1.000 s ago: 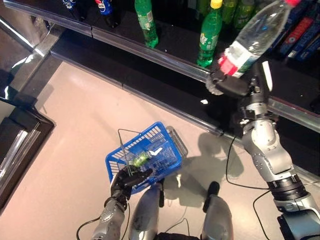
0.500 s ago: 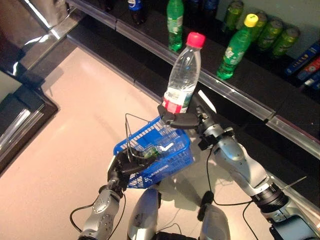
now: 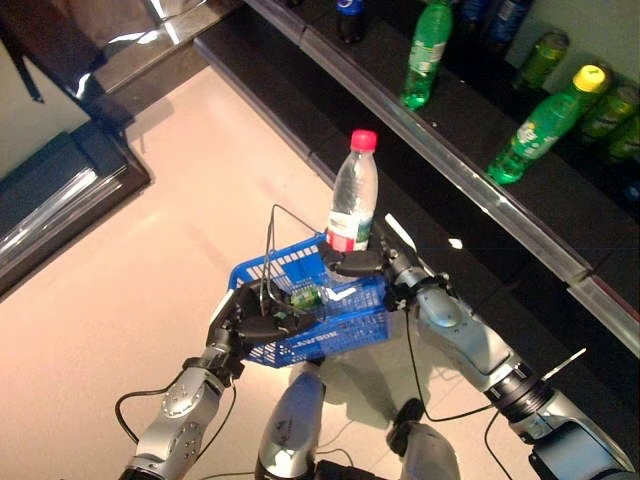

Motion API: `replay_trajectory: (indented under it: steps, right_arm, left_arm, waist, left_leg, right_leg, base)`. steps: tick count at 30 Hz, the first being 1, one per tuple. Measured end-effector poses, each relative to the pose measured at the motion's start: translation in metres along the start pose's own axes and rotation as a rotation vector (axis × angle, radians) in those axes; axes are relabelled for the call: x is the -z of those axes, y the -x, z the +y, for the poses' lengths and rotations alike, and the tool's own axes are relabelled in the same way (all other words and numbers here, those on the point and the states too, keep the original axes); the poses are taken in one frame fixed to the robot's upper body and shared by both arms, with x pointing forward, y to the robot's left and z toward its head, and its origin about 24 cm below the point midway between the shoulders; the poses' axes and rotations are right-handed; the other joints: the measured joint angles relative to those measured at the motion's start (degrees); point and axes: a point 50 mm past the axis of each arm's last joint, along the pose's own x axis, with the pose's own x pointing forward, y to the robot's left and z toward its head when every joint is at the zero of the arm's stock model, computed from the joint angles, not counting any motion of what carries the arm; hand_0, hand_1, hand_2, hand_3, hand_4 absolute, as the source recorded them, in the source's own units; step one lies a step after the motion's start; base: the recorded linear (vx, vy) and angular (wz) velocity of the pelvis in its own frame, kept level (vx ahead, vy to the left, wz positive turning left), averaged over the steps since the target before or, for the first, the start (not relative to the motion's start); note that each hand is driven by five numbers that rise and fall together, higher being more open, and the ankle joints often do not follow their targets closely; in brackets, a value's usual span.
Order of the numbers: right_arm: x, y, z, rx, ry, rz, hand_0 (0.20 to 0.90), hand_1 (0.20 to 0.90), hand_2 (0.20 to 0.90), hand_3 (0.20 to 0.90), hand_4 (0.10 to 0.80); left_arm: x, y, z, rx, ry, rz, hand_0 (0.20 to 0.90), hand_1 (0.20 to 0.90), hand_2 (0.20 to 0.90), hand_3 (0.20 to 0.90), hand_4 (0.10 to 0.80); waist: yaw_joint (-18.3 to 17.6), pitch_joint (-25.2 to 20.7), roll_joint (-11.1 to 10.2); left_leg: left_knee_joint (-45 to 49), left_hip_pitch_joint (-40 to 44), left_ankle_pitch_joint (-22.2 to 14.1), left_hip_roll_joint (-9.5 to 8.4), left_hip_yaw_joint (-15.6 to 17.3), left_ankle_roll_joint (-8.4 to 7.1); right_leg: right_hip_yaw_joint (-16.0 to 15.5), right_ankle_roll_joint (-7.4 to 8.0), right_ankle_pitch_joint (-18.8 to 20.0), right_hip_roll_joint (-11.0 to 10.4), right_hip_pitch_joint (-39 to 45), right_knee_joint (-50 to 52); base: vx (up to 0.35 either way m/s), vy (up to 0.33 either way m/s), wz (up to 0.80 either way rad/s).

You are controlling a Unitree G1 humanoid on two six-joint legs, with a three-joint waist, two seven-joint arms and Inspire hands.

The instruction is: Pick up the drink and place into the basket.

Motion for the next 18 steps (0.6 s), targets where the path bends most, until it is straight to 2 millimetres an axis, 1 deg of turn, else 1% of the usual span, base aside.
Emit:
replay_trajectory:
  steps: [2,6,8,11,15,18]
  right_arm:
    - [0.013,-0.001,0.002,0.009,0.022,0.053,0.300,0.300,0.300,0.200,0.100]
    - [0.021,-0.003,0.007,0.007,0.025,0.088,0.300,0.300,0.300,0.200,0.100]
    - [0.025,-0.005,0.011,0.005,0.022,0.107,0.300,0.300,0.300,0.200,0.100]
    - [0.034,-0.008,0.016,-0.002,0.050,0.151,0.300,0.300,0.300,0.200,0.100]
    - [0.055,-0.008,0.025,-0.043,0.134,0.246,0.300,0.300,0.300,0.200,0.100]
    - [0.067,-0.007,0.028,-0.091,0.217,0.317,0.300,0.300,0.300,0.200,0.100]
  left_arm:
    - [-0.004,0.000,-0.001,0.048,-0.022,0.004,0.300,0.300,0.300,0.200,0.100]
    - [-0.009,0.002,0.000,0.103,-0.062,0.018,0.300,0.300,0.300,0.200,0.100]
    - [-0.010,0.001,-0.002,0.131,-0.065,0.020,0.300,0.300,0.300,0.200,0.100]
    - [-0.010,0.001,-0.003,0.159,-0.065,0.027,0.300,0.300,0.300,0.200,0.100]
    - [-0.009,0.002,-0.004,0.190,-0.077,0.050,0.300,0.300,0.300,0.200,0.100]
    - [-0.010,0.003,-0.002,0.202,-0.099,0.066,0.300,0.300,0.300,0.200,0.100]
  waist:
    - [1.43,-0.01,-0.04]
    - [2.34,-0.01,-0.20]
    - [3.29,-0.04,-0.40]
    - [3.75,-0.12,-1.01]
    - [5.11,-0.43,-2.11]
    - [5.17,-0.58,-2.75]
  left_leg:
    - [-0.09,-0.02,0.00,-0.12,-0.71,-0.12]
    - [-0.08,0.00,-0.02,-0.45,-1.97,-0.26]
    - [-0.08,0.03,-0.08,-0.48,-2.27,-0.36]
    - [0.00,0.06,-0.10,-0.82,-3.08,-0.42]
    - [-0.01,0.05,-0.20,-0.83,-3.36,-0.56]
    - [-0.06,0.03,-0.22,-0.83,-3.47,-0.59]
  right_leg:
    - [-0.79,0.01,-0.36,-0.05,0.42,0.01]
    - [-2.11,0.08,-0.82,-0.08,1.36,-0.08]
    - [-2.34,0.10,-1.01,-0.04,1.56,-0.04]
    - [-2.35,0.16,-1.69,-0.11,1.94,0.06]
    - [-2.55,0.17,-1.97,-0.07,2.06,0.11]
    - [-2.68,0.17,-2.02,-0.05,2.08,0.12]
  base:
    - [0.031,-0.023,0.19]
    - [0.040,-0.021,0.16]
    - [0.037,-0.024,0.11]
    - [0.035,-0.014,0.13]
    - [0.026,-0.011,0.04]
    - [0.007,-0.013,0.01]
